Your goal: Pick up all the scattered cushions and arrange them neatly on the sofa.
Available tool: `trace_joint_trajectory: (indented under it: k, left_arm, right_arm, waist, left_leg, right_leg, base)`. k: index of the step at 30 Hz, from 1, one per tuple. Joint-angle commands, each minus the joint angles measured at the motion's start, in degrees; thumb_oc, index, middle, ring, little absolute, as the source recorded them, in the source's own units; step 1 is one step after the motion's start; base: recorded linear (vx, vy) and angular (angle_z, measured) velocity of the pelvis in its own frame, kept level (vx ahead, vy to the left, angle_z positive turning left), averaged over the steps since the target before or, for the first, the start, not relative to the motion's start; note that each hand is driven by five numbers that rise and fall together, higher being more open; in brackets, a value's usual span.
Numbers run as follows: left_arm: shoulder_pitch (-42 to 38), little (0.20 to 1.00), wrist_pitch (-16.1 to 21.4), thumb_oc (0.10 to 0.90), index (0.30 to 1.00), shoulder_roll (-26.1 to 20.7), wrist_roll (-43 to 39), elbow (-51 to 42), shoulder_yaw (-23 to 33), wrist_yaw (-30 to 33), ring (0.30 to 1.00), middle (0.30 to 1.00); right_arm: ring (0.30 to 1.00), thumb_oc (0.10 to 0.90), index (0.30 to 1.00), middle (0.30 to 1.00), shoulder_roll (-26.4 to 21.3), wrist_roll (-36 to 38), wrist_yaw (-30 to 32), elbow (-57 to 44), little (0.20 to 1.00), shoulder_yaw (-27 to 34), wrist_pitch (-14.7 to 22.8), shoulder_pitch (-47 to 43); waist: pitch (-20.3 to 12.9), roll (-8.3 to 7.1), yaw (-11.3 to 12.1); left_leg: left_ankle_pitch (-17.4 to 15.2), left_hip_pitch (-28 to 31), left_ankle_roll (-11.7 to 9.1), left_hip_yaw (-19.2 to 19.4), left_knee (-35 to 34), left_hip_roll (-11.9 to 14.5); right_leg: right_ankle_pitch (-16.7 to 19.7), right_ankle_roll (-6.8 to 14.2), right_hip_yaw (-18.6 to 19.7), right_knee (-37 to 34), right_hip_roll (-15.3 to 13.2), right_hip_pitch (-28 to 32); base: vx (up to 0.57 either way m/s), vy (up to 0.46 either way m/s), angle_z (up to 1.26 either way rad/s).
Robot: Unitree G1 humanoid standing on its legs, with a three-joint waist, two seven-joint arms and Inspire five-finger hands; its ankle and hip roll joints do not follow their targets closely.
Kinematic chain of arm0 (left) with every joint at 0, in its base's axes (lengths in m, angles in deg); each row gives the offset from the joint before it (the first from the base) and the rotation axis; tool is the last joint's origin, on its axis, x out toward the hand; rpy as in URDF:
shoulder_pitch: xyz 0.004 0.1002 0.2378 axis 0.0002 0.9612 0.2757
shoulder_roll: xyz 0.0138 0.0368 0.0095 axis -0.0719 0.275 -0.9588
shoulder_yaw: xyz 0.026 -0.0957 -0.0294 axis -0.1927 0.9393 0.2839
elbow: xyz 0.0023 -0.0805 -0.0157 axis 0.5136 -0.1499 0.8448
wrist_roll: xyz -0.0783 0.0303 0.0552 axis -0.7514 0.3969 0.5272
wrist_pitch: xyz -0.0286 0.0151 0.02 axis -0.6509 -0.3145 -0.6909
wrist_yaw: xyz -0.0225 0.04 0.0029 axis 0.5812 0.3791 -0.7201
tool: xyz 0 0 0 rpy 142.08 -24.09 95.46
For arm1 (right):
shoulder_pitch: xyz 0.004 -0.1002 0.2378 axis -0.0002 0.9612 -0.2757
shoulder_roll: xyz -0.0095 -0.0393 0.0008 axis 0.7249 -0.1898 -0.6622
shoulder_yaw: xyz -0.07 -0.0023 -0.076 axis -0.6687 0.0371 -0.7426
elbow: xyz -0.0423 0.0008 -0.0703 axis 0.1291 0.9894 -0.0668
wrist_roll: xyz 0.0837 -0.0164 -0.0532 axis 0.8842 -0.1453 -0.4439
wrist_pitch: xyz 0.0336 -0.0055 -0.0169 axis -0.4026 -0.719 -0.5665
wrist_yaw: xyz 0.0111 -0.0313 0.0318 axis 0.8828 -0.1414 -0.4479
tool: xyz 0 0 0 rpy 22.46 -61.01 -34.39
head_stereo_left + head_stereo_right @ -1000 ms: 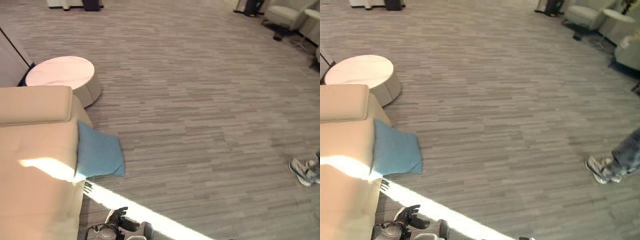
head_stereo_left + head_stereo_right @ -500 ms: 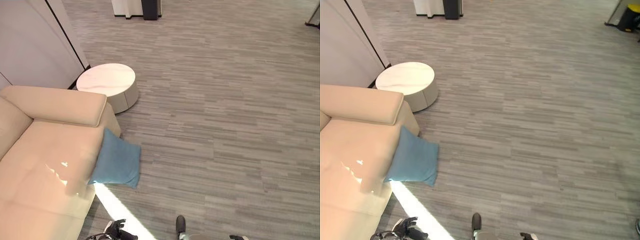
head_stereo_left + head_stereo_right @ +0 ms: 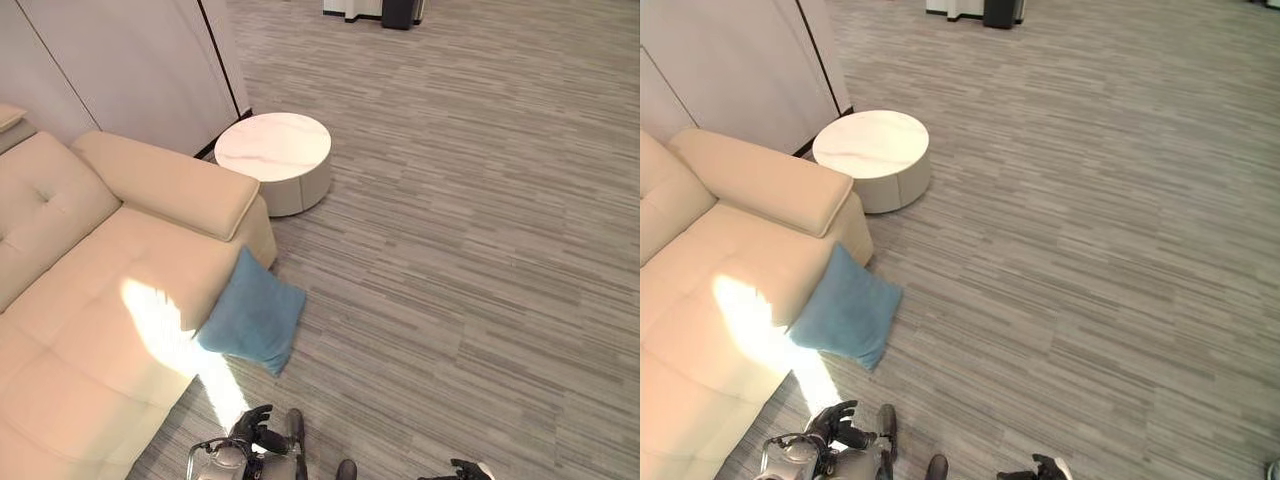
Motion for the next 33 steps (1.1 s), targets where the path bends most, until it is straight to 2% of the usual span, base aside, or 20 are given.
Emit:
trace_joint_trajectory:
  k: [1,3,5,7,8,10,14,15,16,17,20,21,23,25,27,28,29,30,31,33]
  left_arm:
    - [2.88,0.9,1.21,0.8,0.9,-0.49,1.25,0.8,-1.88,0.19,0.9,0.9]
    - [3.2,0.9,1.24,0.8,0.9,-0.8,1.29,0.54,-1.56,0.05,0.9,0.9]
    - [3.07,0.9,1.13,0.8,0.9,-1.19,1.11,0.05,-1.26,-0.02,0.9,0.9]
    - [2.71,0.9,1.16,0.8,0.9,-1.65,0.84,-0.88,-1.24,0.11,0.9,0.9]
    - [2.38,0.9,1.35,0.8,0.9,-1.92,0.67,-1.05,-1.32,0.25,0.9,0.9]
    - [2.27,0.9,1.39,0.8,0.9,-1.88,0.73,-0.8,-1.58,0.26,0.9,0.9]
    - [1.7,0.9,1.8,0.8,0.9,-1.55,1.0,0.27,-2.04,0.27,0.9,0.9]
    - [1.84,0.9,2.4,0.8,0.9,-3.62,2.52,2.31,-0.94,-0.33,0.9,0.9]
    - [2.27,0.9,2.39,0.8,0.9,-3.05,2.58,1.1,-2.72,-0.9,0.9,0.9]
    - [1.86,0.9,2.54,0.8,0.9,-2.05,3.15,2.74,-2.17,-0.58,0.9,0.9]
    - [-0.24,0.9,1.82,0.8,0.9,-2.44,3.28,2.87,-2.8,0.06,0.9,0.9]
    - [0.1,0.9,2.19,0.8,0.9,-2.4,4.28,3.53,-3.21,0.29,0.9,0.9]
    - [-0.24,0.9,2.46,0.8,0.9,-2.39,4.23,4.04,-2.89,0.24,0.9,0.9]
    - [-0.1,0.9,2.35,0.8,0.9,-2.24,4.16,5.18,-2.2,0.0,0.9,0.9]
    - [0.21,0.9,2.38,0.8,0.9,-2.21,3.63,4.57,-1.92,-0.55,0.9,0.9]
    - [0.18,0.9,2.3,0.8,0.9,-2.17,3.16,4.01,-2.08,-0.51,0.9,0.9]
    - [0.18,0.9,2.29,0.8,0.9,-2.18,3.15,3.99,-2.09,-0.51,0.9,0.9]
    - [-0.16,0.9,2.19,0.8,0.9,-2.13,2.79,3.64,-2.08,-0.61,0.9,0.9]
    - [-0.24,0.9,2.03,0.8,0.9,-2.12,2.08,3.18,-1.95,-0.24,0.9,0.9]
    - [0.05,0.9,1.98,0.8,0.9,-2.02,1.37,2.96,-2.0,-0.11,0.9,0.9]
  right_arm:
    - [0.9,0.8,0.9,0.9,-1.99,-0.7,1.4,-1.62,0.9,0.25,0.67,2.28]
    - [0.9,0.8,0.9,0.9,-1.63,-1.77,1.05,-1.18,0.9,-0.16,0.53,2.49]
    - [0.9,0.8,0.9,0.9,-1.53,-2.55,0.69,-0.82,0.9,-0.11,0.41,2.5]
    - [0.9,0.8,0.9,0.9,-1.53,-3.13,0.5,-0.91,0.9,-0.09,0.4,2.28]
    - [0.9,0.8,0.9,0.9,-1.59,-3.3,0.36,-1.15,0.9,-0.03,0.47,1.95]
    - [0.9,0.8,0.9,0.9,-1.54,-3.27,0.47,-1.14,0.9,-0.04,0.65,1.72]
    - [0.9,0.8,0.9,0.9,-1.69,-2.58,0.67,-0.9,0.9,0.15,1.08,0.69]
    - [0.9,0.8,0.9,0.9,-7.57,11.17,-9.73,-6.51,0.9,6.5,1.93,-0.42]
    - [0.9,0.8,0.9,0.9,-5.34,10.1,-1.72,-9.26,0.9,3.3,6.83,-2.81]
    - [0.9,0.8,0.9,0.9,-4.4,1.2,-0.66,-3.88,0.9,1.75,1.83,0.6]
    - [0.9,0.8,0.9,0.9,-4.64,-3.08,1.7,-1.97,0.9,0.37,0.23,0.05]
    - [0.9,0.8,0.9,0.9,-6.23,-4.04,1.28,-1.0,0.9,0.36,2.56,-0.22]
    - [0.9,0.8,0.9,0.9,-4.4,-1.12,-0.38,0.36,0.9,1.08,0.61,1.24]
    - [0.9,0.8,0.9,0.9,-3.14,0.27,-1.18,0.64,0.9,1.13,1.35,1.52]
    - [0.9,0.8,0.9,0.9,-2.85,0.86,-1.65,0.52,0.9,1.01,1.35,1.69]
    - [0.9,0.8,0.9,0.9,-2.77,1.53,-2.07,-0.01,0.9,0.48,1.4,1.54]
    - [0.9,0.8,0.9,0.9,-2.76,1.53,-2.07,0.0,0.9,0.49,1.4,1.53]
    - [0.9,0.8,0.9,0.9,-3.01,1.78,-1.99,-0.17,0.9,0.35,1.4,1.12]
    - [0.9,0.8,0.9,0.9,-3.21,2.3,-1.98,-0.61,0.9,-0.02,1.18,0.53]
    - [0.9,0.8,0.9,0.9,-3.43,2.81,-1.95,-0.6,0.9,0.05,0.92,0.83]
  waist:
    - [-2.45,-1.11,1.88]
    - [-3.45,-1.65,2.64]
    - [-3.63,-1.91,2.76]
    - [-2.51,-1.71,1.98]
    - [-2.09,-0.75,1.62]
    - [-1.92,-0.34,1.51]
    - [-1.25,0.55,0.56]
    - [-1.03,-0.28,-0.64]
    - [-0.81,-0.2,-0.47]
    - [-0.09,-0.31,-1.7]
    - [-0.02,-1.06,-2.2]
    - [0.0,-1.06,-1.99]
    - [-0.4,-1.47,-2.6]
    - [-1.4,-1.67,-2.59]
    - [-1.69,-1.66,-2.28]
    - [-0.78,-2.08,-1.69]
    - [-0.8,-2.02,-1.74]
    - [-0.1,-2.31,-1.43]
    - [0.96,-3.01,-1.02]
    - [0.97,-3.16,-0.7]
  left_leg:
    - [-2.61,1.31,3.25,-0.43,1.61,-2.25]
    - [-3.54,2.74,3.97,-0.12,0.95,-2.72]
    - [-4.65,4.62,4.87,-0.81,0.07,-3.11]
    - [-5.6,6.33,5.77,-1.65,-0.29,-3.43]
    - [-6.0,7.73,6.11,-2.85,-1.03,-2.96]
    - [-6.27,8.71,6.11,-3.67,-1.52,-2.87]
    - [-7.27,11.65,5.37,-7.08,-2.71,-3.01]
    - [-8.02,13.76,4.83,-9.03,-3.27,-3.8]
    - [-8.51,14.55,4.77,-10.88,-3.21,-4.53]
    - [-8.92,14.96,4.64,-11.75,-3.13,-4.82]
    - [-9.43,15.62,4.26,-13.62,-3.11,-5.22]
    - [-9.76,16.18,4.07,-15.11,-3.0,-5.27]
    - [-10.9,17.07,3.77,-15.84,-2.59,-5.4]
    - [-11.86,17.56,2.87,-16.95,-0.83,-4.83]
    - [-12.13,17.01,1.77,-16.59,2.73,-4.14]
    - [-8.77,13.18,0.33,-16.19,12.03,-3.83]
    - [-8.97,12.92,0.32,-16.24,12.45,-3.8]
    - [-7.27,9.58,-0.09,-15.64,17.92,-3.94]
    - [-6.07,5.44,0.45,-11.46,23.35,-2.42]
    - [-7.31,3.11,1.36,-7.5,21.59,-0.75]
  right_leg:
    - [-4.72,6.97,6.43,5.66,-4.15,0.86]
    - [-4.63,7.99,6.36,8.26,-5.04,0.53]
    - [-3.73,9.65,6.12,15.09,-5.79,-1.84]
    - [-0.25,12.29,5.56,23.64,-7.3,-5.98]
    - [1.5,12.93,5.0,29.14,-8.19,-9.49]
    - [1.35,12.53,4.42,30.06,-8.76,-11.05]
    - [-0.55,10.2,3.08,21.9,-10.76,-12.77]
    - [1.0,10.4,6.55,15.28,-9.41,-14.43]
    - [1.96,10.6,8.45,12.52,-8.54,-14.8]
    - [3.12,11.06,11.16,11.43,-7.38,-16.49]
    - [4.74,11.39,11.51,9.62,-7.19,-17.35]
    - [5.26,11.22,10.26,9.65,-7.39,-17.5]
    - [5.27,11.0,9.56,8.99,-7.94,-16.47]
    - [4.51,9.9,9.89,9.11,-7.45,-14.99]
    - [3.9,9.22,8.85,7.96,-7.43,-12.47]
    - [3.29,7.92,9.26,7.47,-7.18,-10.36]
    - [3.3,7.92,9.19,7.47,-7.13,-10.41]
    - [3.24,7.51,8.98,6.68,-7.19,-9.46]
    - [2.25,6.25,8.46,5.62,-7.22,-7.53]
    - [1.18,5.92,6.74,4.59,-7.36,-5.82]
  base:
    - [0.25,0.11,-0.14]
    - [0.19,0.1,-0.09]
    - [0.13,0.119,0.05]
    - [0.11,0.123,0.24]
    - [0.09,0.081,0.37]
    - [0.13,0.03,0.57]
    - [0.23,-0.057,0.76]
    - [0.33,-0.098,0.95]
    - [0.32,-0.102,0.9]
    - [0.13,-0.045,0.59]
    - [0.13,-0.108,0.92]
    - [0.2,-0.164,0.74]
    - [0.2,-0.15,0.75]
    - [0.26,-0.207,0.53]
    - [0.21,-0.215,0.45]
    - [0.12,-0.173,0.36]
    - [0.06,-0.152,0.48]
    - [0.03,-0.151,0.59]
    - [0.07,-0.185,0.7]
    - [0.13,-0.107,0.51]
